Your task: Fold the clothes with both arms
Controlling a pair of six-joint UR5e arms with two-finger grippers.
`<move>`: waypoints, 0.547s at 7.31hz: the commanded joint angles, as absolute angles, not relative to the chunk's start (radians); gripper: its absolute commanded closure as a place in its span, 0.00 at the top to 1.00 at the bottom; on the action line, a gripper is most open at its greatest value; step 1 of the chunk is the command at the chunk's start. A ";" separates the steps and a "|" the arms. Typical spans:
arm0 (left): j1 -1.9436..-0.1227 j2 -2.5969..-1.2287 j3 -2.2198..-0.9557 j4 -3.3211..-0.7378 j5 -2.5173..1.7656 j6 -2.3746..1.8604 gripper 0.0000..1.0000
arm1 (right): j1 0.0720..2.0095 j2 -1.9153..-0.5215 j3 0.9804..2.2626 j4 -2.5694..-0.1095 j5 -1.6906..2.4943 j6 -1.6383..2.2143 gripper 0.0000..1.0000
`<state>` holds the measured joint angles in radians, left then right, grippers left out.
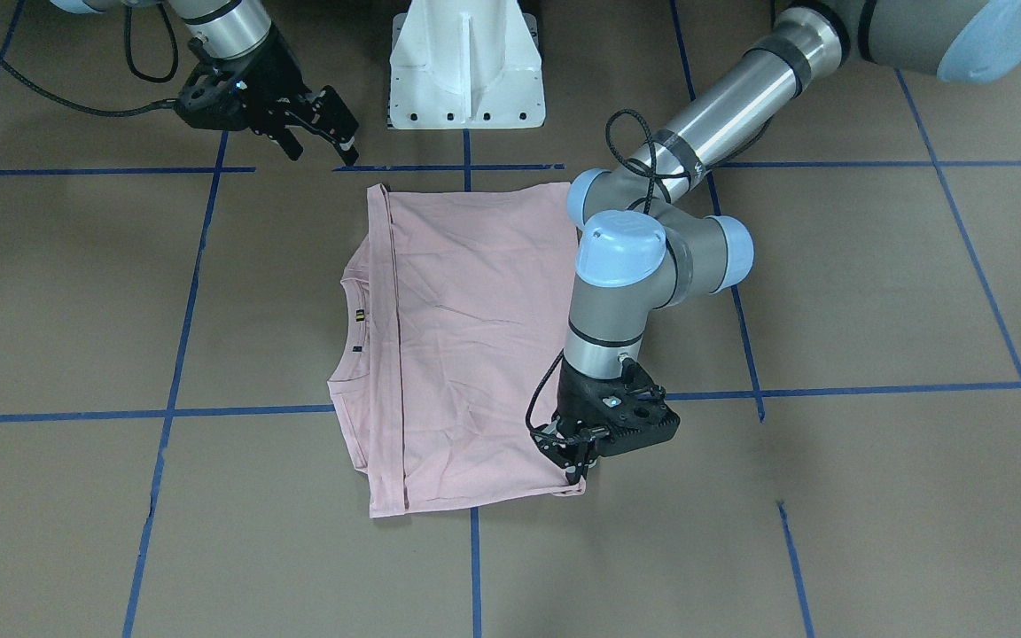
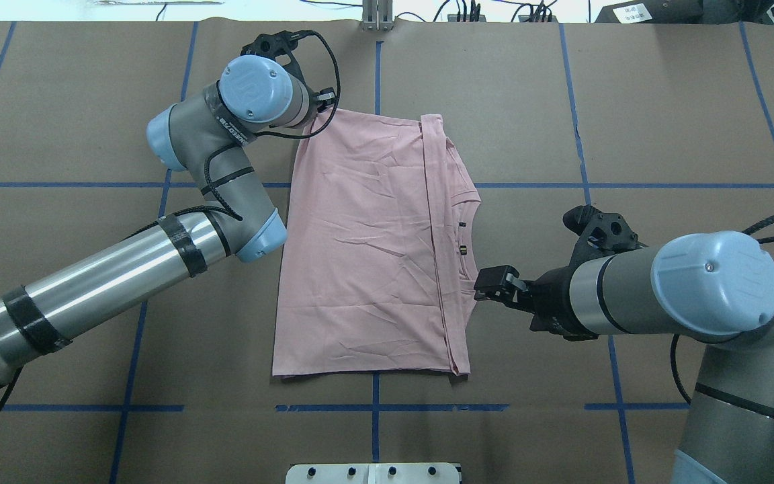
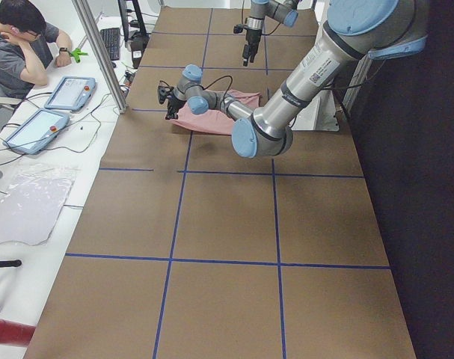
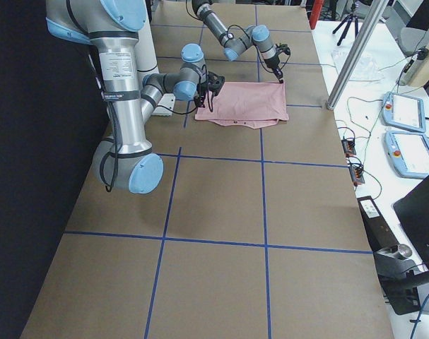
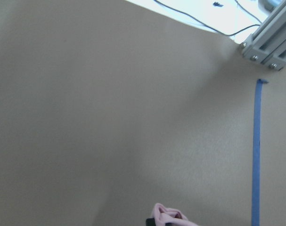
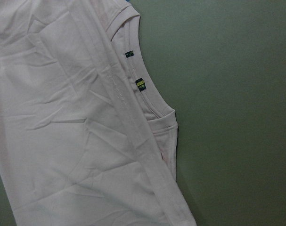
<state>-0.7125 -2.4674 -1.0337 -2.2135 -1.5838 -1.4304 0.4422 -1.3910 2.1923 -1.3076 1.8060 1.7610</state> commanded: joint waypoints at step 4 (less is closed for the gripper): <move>-0.718 -2.476 -0.973 -2.261 -1.548 -1.416 1.00 | 0.436 -1.391 2.186 -1.310 1.790 1.761 1.00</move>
